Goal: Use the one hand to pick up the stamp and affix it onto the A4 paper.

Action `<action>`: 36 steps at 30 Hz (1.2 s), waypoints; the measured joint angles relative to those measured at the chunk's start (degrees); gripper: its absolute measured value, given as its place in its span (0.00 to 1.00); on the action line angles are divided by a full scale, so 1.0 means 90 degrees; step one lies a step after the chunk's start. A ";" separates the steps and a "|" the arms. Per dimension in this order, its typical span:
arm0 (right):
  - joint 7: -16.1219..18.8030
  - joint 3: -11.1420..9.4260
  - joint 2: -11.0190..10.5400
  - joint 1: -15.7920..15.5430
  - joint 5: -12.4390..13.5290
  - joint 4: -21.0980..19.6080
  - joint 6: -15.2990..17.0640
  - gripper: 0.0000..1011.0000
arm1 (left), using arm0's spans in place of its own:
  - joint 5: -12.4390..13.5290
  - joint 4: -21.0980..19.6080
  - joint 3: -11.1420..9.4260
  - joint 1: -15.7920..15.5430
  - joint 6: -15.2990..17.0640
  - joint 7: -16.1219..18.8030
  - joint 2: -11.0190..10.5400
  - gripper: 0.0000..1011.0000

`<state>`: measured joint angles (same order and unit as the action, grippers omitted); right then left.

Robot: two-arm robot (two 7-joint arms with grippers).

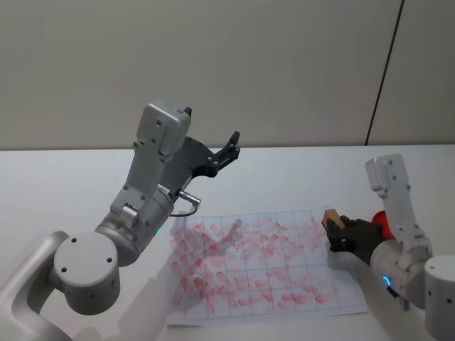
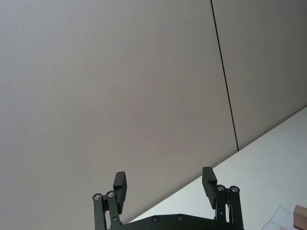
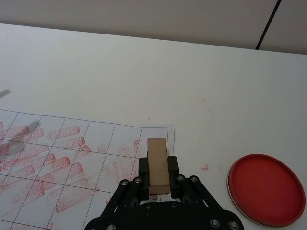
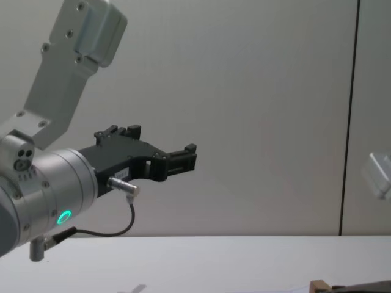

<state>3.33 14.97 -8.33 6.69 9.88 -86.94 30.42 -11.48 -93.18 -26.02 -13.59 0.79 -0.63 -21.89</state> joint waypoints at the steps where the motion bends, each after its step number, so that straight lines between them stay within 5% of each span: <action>1: 0.0014 -0.0003 0.0005 0.0012 -0.0001 0.0024 -0.0002 0.21 | 0.0000 0.0000 0.0000 0.0000 0.0000 0.0000 0.0000 0.99; 22: 0.0271 -0.0051 0.0118 0.0297 0.0065 0.0463 0.0051 0.21 | 0.0000 0.0000 0.0000 0.0000 0.0000 0.0000 0.0000 0.99; 36: 0.0204 -0.0143 0.0082 0.0245 0.0289 -0.0372 0.0268 0.21 | 0.0000 0.0000 0.0000 0.0000 0.0000 0.0000 0.0000 0.99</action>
<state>5.16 13.69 -7.59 8.90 12.48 -90.29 32.84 -11.48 -93.18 -26.02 -13.59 0.79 -0.63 -21.89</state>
